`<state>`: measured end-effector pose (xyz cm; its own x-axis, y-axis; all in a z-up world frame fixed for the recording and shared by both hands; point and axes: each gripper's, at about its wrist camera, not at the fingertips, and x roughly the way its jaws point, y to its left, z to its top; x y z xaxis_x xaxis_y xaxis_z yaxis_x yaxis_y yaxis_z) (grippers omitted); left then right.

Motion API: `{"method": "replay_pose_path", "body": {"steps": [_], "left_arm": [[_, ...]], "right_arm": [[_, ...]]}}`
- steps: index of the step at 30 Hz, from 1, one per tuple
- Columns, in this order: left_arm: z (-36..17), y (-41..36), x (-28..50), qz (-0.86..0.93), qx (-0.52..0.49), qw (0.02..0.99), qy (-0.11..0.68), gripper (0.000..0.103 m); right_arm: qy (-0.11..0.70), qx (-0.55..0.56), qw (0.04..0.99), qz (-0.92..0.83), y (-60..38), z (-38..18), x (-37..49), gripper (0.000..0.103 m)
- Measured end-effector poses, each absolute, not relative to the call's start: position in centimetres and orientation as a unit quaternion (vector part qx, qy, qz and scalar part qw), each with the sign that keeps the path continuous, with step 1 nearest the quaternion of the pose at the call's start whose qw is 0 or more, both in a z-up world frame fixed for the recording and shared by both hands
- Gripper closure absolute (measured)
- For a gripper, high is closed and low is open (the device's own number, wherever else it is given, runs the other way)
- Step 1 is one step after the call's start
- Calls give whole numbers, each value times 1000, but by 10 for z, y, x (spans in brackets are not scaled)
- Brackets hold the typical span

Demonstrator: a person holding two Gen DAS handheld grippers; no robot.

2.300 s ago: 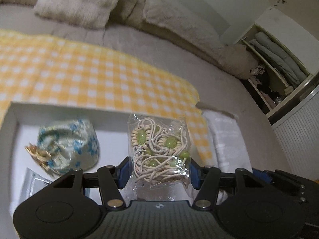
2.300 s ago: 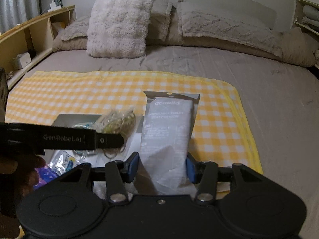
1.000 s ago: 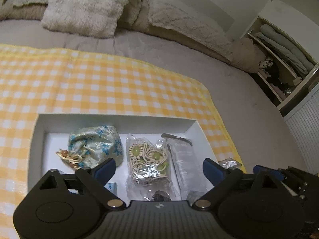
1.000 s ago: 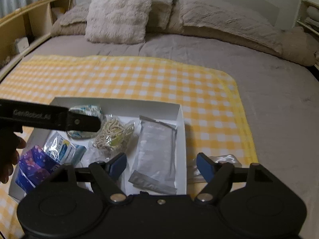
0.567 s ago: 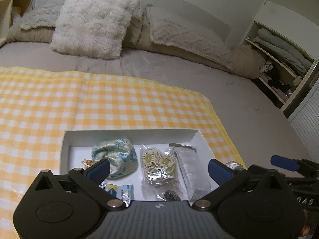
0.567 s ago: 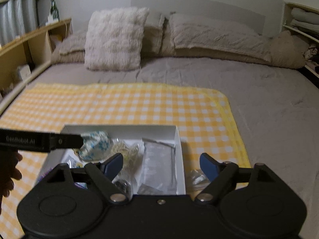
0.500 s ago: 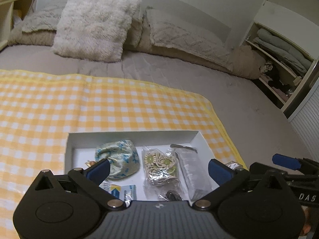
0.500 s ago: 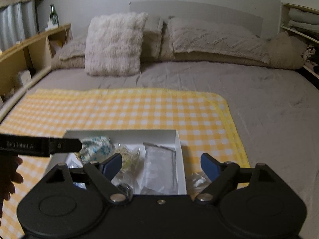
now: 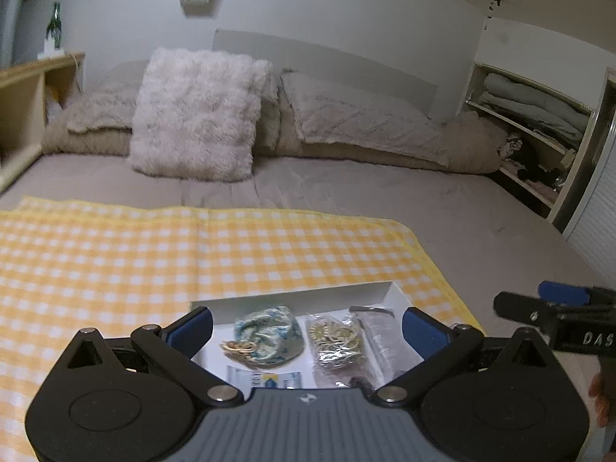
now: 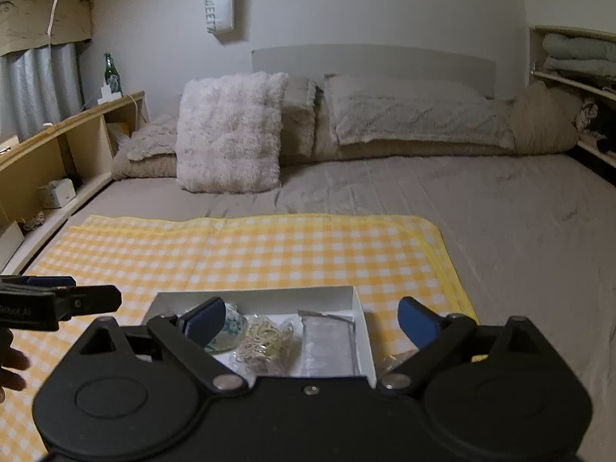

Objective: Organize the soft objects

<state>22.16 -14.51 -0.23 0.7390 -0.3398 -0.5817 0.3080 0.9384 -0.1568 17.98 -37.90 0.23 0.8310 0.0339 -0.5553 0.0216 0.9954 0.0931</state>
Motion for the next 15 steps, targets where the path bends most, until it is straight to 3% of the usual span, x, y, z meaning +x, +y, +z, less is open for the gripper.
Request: {"method": "replay_pose_path", "body": {"steps": [3,15], "left_arm": [[7,-142,205,-167,-6,940,299,0],[24,-122,140,-142,10,954,262,0]], "right_arm": [[276,48,960,11,-375,11,170,0],[258,21,966,2,-354,30,130,0]]}}
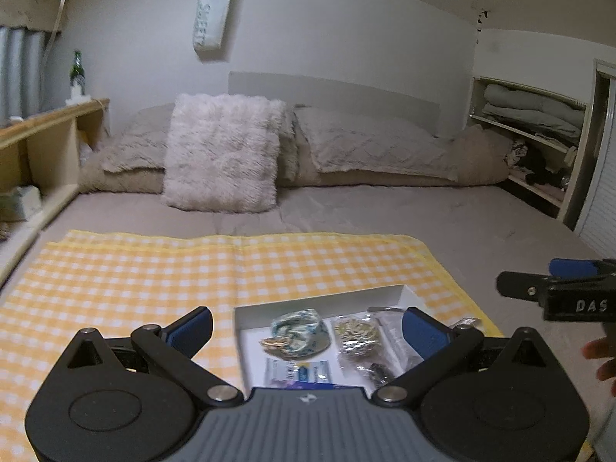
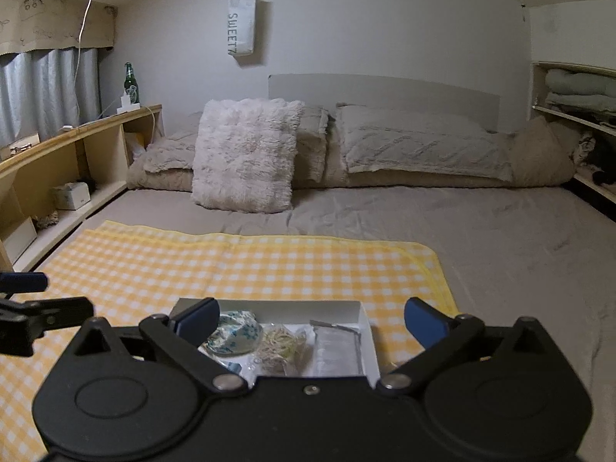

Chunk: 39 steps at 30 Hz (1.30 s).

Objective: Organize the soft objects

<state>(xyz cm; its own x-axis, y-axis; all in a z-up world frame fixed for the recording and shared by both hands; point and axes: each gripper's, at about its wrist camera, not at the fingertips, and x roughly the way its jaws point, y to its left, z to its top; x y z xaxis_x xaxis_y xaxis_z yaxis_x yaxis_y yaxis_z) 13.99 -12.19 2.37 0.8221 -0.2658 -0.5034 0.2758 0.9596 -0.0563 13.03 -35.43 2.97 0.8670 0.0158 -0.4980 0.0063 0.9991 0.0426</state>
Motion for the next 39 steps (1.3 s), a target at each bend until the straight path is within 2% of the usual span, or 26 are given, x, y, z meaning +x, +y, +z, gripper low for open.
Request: {"method": "replay_pose_path", "body": {"steps": [18,39], "left_arm": [[15,-78,74,-119,6,962,245,0],[4,-67,43,-114,25,963,244,0]], "right_arm": [[229,36,973,3,-335,24,44,0],[218,28,976,5,-306,12,4,0]]}}
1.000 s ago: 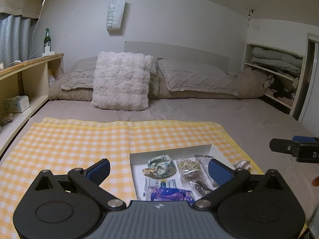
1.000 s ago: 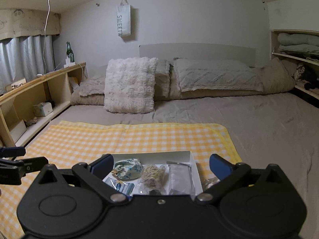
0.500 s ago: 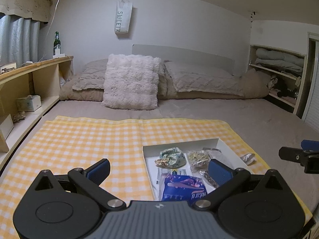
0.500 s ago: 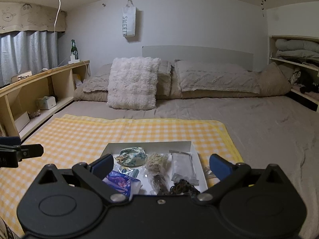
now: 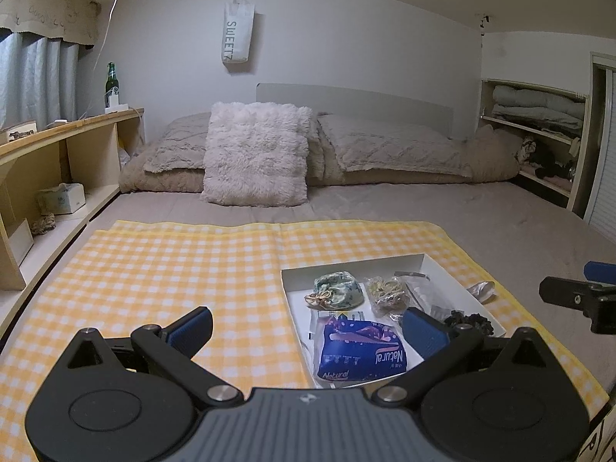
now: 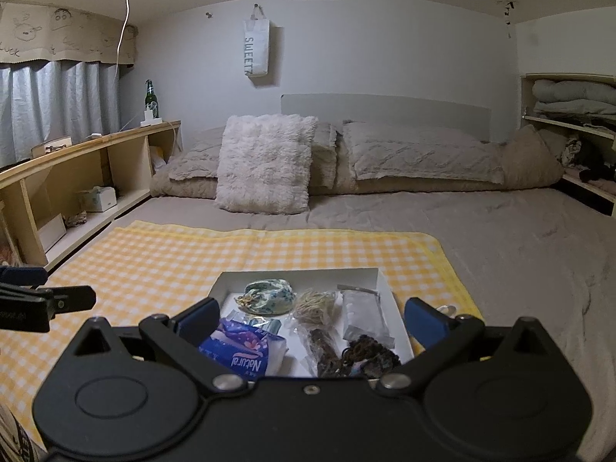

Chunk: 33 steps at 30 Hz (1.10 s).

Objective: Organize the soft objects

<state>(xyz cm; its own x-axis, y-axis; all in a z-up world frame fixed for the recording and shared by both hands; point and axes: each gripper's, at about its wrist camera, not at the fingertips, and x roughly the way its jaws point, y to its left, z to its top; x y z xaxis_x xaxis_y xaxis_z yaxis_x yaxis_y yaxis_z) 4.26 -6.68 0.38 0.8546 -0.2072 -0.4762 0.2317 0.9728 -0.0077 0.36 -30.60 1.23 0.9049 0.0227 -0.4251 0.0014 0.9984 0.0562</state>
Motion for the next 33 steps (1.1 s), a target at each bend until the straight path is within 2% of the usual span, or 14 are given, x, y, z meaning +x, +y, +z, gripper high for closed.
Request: {"method": "replay_pose_path", "body": {"steps": [33], "left_arm": [[6,-69,39,-116,27,963,243,0]], "right_arm": [[219,18,976,4,-301,10,3,0]]}}
